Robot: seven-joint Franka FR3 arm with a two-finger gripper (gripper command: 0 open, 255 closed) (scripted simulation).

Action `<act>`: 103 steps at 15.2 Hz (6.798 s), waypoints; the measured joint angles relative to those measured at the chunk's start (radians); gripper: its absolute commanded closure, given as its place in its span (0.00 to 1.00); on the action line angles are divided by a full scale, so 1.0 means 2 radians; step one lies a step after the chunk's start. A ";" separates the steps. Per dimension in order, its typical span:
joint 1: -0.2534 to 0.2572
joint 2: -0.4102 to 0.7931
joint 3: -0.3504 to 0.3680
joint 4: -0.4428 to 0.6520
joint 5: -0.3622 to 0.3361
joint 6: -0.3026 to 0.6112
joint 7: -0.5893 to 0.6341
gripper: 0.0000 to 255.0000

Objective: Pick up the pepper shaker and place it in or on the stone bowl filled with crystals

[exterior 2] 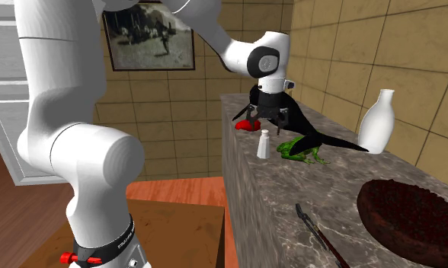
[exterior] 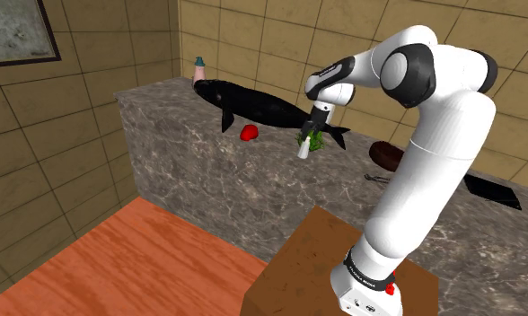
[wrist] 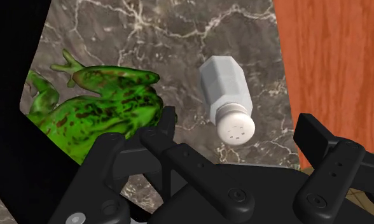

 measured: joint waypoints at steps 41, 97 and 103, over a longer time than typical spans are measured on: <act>0.004 -0.034 -0.003 0.050 -0.029 -0.077 0.025 1.00; -0.358 0.221 -0.123 0.439 0.145 -0.321 -0.401 1.00; -0.345 0.220 -0.122 0.391 0.145 -0.278 -0.408 1.00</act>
